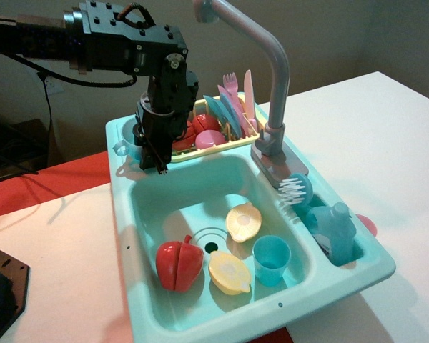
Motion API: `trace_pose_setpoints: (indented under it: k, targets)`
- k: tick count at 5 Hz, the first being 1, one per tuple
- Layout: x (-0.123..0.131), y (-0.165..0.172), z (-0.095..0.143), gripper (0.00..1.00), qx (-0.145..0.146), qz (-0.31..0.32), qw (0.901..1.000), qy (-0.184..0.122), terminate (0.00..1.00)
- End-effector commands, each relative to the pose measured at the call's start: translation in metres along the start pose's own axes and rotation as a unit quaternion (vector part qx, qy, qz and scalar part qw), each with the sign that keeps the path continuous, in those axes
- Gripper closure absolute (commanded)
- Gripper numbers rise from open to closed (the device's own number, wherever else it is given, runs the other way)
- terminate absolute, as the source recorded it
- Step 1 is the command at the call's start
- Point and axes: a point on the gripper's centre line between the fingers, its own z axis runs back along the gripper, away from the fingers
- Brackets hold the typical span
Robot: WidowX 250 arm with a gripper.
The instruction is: Put cup from counter to sink
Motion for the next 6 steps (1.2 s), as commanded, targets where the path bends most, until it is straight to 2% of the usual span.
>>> trace_pose_setpoints:
  k: [1,2,3,4,5,6]
  targets:
    - [0.001,0.0,0.028,1.0,-0.01,-0.004,0.9991,-0.042,0.0]
    - [0.008,-0.013,0.054,1.0,-0.01,0.01,0.999,-0.043,0.0]
    - [0.014,-0.027,0.074,1.0,-0.013,0.004,0.9982,-0.058,0.0]
    - [0.02,-0.064,0.091,1.0,-0.033,-0.016,0.9971,-0.067,0.0]
    - [0.029,-0.099,0.085,1.0,-0.016,-0.029,0.9975,-0.063,0.0]
    - [0.047,-0.111,0.056,1.0,-0.014,-0.032,0.9985,-0.042,0.0]
